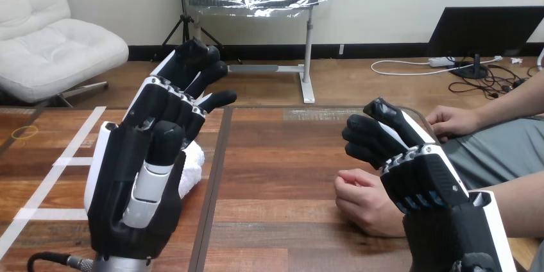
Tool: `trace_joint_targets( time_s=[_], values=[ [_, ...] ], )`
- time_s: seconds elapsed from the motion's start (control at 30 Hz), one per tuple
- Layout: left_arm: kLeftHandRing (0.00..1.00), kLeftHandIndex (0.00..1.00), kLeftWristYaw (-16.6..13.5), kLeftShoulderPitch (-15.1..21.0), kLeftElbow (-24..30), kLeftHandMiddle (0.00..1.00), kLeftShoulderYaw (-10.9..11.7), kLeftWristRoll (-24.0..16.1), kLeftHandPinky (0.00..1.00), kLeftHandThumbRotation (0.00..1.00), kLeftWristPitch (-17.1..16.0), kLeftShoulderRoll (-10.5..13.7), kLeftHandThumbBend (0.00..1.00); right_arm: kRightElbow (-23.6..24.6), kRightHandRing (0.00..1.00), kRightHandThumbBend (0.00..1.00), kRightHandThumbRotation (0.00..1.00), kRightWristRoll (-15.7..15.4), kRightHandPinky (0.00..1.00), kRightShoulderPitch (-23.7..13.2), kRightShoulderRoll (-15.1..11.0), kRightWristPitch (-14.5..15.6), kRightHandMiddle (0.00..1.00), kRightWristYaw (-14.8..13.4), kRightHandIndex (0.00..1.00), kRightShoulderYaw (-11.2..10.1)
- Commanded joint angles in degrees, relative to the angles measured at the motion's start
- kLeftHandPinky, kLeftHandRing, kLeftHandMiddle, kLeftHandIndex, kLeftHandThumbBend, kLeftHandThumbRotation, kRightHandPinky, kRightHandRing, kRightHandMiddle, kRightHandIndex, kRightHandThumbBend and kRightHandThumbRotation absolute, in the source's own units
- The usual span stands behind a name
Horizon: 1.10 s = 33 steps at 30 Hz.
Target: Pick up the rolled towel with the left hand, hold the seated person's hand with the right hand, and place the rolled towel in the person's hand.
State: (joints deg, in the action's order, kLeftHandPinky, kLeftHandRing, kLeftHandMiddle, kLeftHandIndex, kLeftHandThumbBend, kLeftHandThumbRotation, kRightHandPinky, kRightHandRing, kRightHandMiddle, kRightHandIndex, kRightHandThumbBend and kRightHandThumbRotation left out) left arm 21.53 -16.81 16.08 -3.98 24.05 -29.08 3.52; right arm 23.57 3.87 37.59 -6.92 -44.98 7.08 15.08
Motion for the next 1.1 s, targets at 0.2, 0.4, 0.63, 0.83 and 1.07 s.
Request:
trace_joint_targets(
  time_s=[0.2, 0.4, 0.63, 0.83, 1.07],
  values=[
    [0.85, 0.83, -0.81, 0.61, 1.05, 0.85, -0.51, -1.70, 0.75, 0.70, -1.19, -1.61, 0.70, 2.72, 0.82, 0.89, 1.00, -0.45, 0.81, -1.71, 0.39, -0.21, 0.83, -0.03, 0.86, -0.42],
    [0.87, 0.84, -2.50, 0.59, 0.78, 0.87, 0.06, -4.95, 0.77, 0.75, -1.47, -1.58, 0.78, 2.86, 0.82, 0.89, 1.00, -0.43, 0.80, -1.61, 0.38, 0.12, 0.83, -0.06, 0.86, -0.41],
    [0.88, 0.86, -6.46, 1.10, -0.04, 0.89, 1.49, -11.85, 0.77, 0.71, -2.42, -1.90, 0.86, 3.12, 0.82, 0.90, 1.00, -0.82, 0.80, -1.55, 0.44, 0.52, 0.83, -0.17, 0.86, -0.50],
    [0.89, 0.87, -10.56, 2.30, -1.07, 0.90, 2.73, -17.91, 0.77, 0.64, -3.09, -1.68, 0.93, 3.32, 0.82, 0.90, 1.00, -0.86, 0.80, -1.62, 0.51, 0.84, 0.83, -0.23, 0.86, -0.52],
    [0.90, 0.89, -13.16, 4.03, -2.33, 0.91, 3.78, -20.20, 0.80, 0.55, -2.70, -1.22, 0.94, 3.38, 0.81, 0.90, 1.00, -0.65, 0.80, -1.72, 0.57, 1.30, 0.82, -0.26, 0.86, -0.43]
  ],
)
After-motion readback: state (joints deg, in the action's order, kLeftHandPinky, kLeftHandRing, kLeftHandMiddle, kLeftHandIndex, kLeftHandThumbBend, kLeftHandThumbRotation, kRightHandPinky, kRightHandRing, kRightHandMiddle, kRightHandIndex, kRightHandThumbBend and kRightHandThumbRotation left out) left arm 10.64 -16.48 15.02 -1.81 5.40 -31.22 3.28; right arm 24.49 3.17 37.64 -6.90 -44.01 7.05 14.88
